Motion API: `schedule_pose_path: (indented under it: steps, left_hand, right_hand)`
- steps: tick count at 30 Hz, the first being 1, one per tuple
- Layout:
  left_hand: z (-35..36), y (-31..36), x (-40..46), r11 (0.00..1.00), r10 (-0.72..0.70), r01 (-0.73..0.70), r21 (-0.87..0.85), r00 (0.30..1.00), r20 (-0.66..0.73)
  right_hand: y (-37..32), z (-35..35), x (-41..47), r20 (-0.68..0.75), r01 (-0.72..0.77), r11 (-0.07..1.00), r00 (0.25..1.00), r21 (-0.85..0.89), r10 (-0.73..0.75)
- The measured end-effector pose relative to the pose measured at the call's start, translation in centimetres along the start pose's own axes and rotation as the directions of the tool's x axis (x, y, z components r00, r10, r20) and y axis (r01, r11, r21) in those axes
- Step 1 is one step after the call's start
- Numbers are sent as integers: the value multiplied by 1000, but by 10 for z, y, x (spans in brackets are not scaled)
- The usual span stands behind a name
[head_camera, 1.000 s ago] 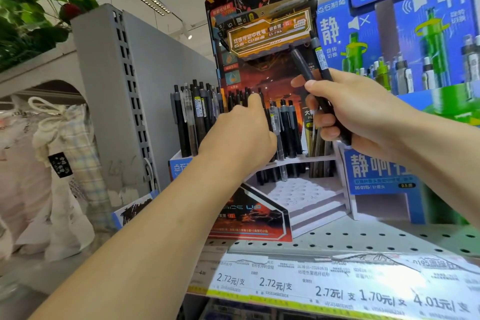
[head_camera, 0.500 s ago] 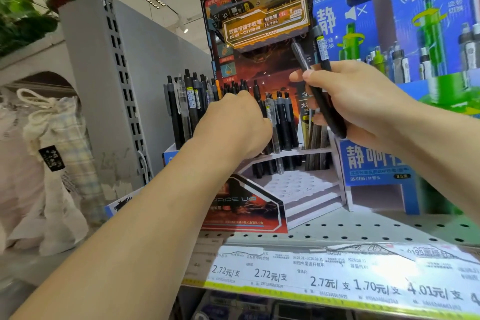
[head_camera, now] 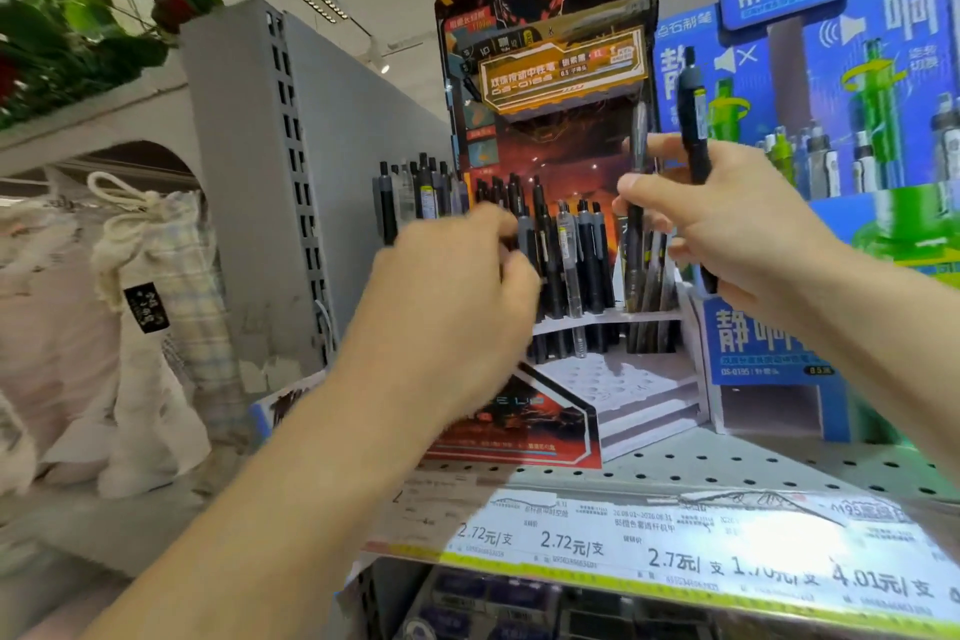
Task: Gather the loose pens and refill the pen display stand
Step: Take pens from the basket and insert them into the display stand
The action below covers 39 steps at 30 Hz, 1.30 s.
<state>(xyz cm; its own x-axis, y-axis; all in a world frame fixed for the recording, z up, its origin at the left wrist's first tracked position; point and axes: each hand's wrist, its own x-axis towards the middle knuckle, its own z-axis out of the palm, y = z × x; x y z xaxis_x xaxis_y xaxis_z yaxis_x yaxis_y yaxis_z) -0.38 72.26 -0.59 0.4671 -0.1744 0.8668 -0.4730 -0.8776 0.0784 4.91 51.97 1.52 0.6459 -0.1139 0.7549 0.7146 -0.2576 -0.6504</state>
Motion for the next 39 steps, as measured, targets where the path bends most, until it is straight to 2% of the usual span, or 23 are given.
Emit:
schedule_pose_path:
  steps: [2,4,6,8,12,16,21,24,31,33,36,37,39]
  left_hand:
    - [12,3,-21,998,67,-68,13,995,70]
    - [27,1,-38,988,125,-132,79,988,88]
    - [42,-3,-49,986,145,-148,81,989,39]
    - [53,-6,-55,988,149,-148,42,989,-14]
    - [60,-9,-58,987,154,-156,-25,985,-74]
    - [60,-12,-61,984,156,-166,-61,977,-142]
    - [59,-17,-68,996,58,-78,-53,950,-306]
    - [57,-18,-68,999,-7,-4,-38,957,-290]
    - [58,-17,-68,998,-5,-15,-65,952,-305]
    - [58,-17,-69,998,-4,-16,-63,954,-300]
    - [57,-16,-71,998,-5,-12,-58,960,-281]
    - [57,-16,-72,998,-5,-11,-56,962,-274]
    - [56,-15,-72,998,-7,-10,-64,966,-259]
  right_hand:
    - [0,7,4,-1,115,985,993,-133,-116]
    - [0,18,9,28,203,925,978,-321,-205]
    - [-1,27,16,61,235,842,970,-485,-236]
    - [-3,36,23,112,224,801,974,-554,-195]
    - [-6,53,26,311,254,744,948,-619,-65]
    - [-9,60,32,379,266,689,925,-674,14]
    - [-1,55,33,382,303,668,924,-680,-31]
    - [5,50,33,414,369,617,907,-696,-75]
    - [6,45,32,461,428,579,882,-694,-99]
    - [7,42,31,410,395,632,903,-667,-132]
    - [8,36,32,187,222,835,972,-504,-145]
    - [7,36,31,155,195,861,978,-470,-137]
    - [8,37,29,171,221,840,973,-495,-156]
